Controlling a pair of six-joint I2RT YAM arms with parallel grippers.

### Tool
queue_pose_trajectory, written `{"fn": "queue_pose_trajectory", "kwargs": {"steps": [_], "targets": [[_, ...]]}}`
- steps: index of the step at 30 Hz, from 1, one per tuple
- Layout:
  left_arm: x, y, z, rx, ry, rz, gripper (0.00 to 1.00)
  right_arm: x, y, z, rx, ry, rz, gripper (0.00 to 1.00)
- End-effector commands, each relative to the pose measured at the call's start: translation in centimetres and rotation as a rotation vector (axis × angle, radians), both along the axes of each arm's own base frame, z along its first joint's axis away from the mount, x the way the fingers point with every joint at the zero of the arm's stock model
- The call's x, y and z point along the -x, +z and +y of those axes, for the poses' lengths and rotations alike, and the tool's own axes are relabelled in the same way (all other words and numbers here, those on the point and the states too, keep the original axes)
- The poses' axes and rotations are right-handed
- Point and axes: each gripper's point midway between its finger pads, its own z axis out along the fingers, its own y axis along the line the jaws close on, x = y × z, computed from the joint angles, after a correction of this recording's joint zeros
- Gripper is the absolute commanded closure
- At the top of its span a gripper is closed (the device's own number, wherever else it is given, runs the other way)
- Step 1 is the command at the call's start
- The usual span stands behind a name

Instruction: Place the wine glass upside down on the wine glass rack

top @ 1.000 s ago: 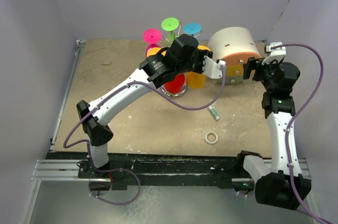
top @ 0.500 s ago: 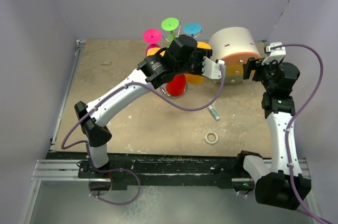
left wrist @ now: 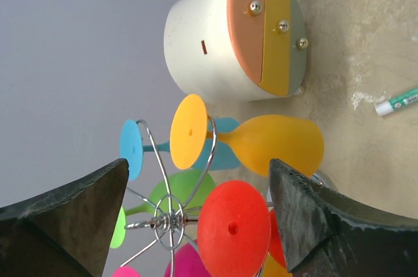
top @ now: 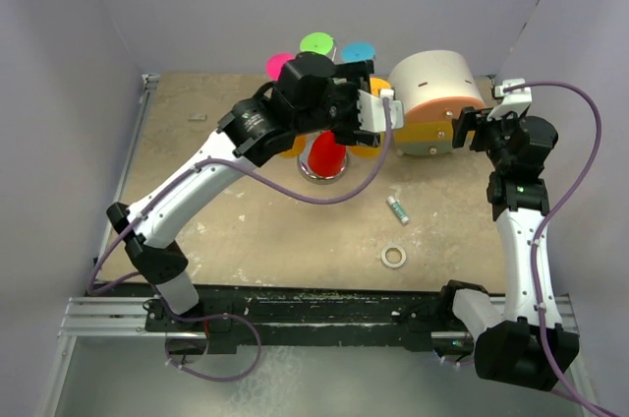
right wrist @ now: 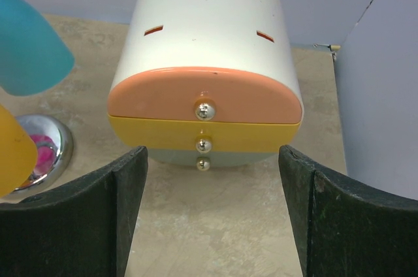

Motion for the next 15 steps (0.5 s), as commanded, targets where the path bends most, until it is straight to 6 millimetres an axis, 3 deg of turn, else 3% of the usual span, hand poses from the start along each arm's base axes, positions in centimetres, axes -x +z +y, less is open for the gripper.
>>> {"fn": "queue_pose_trajectory", "kwargs": {"steps": [1, 6, 11, 15], "targets": [[0.3, 4.6, 3.1, 0.174, 0.027, 0.039, 0.02, -0.1, 1.7, -0.4, 0.022, -0.004, -0.062, 0.16], [-0.8, 6.8, 7.1, 0.302, 0.111, 0.085, 0.01, -0.2, 1.5, -0.6, 0.022, -0.008, -0.057, 0.15], [-2.4, 6.5, 12.0, 0.364, 0.284, 0.064, 0.01, -0.5, 1.1, -0.8, 0.026, -0.014, -0.045, 0.11], [-5.6, 7.5, 19.8, 0.534, 0.609, -0.030, 0.01, -0.6, 1.0, -1.6, 0.036, -0.052, -0.042, 0.05]]}}
